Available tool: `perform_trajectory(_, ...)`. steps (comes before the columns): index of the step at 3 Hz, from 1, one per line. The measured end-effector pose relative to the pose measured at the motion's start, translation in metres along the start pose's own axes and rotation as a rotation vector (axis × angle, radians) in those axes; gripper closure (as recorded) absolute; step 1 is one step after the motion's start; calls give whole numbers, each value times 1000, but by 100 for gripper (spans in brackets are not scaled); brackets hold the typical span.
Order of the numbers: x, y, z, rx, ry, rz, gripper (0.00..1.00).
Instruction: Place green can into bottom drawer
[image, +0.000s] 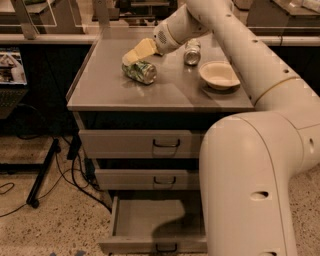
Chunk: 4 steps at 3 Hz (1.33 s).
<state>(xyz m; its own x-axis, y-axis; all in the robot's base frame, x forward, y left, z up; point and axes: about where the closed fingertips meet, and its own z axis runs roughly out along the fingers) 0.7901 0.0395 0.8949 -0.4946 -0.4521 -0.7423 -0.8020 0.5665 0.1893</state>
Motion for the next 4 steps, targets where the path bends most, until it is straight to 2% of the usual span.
perform_trajectory(2,25,-1,23,0,36,30,3)
perform_trajectory(4,25,-1,23,0,36,30,50)
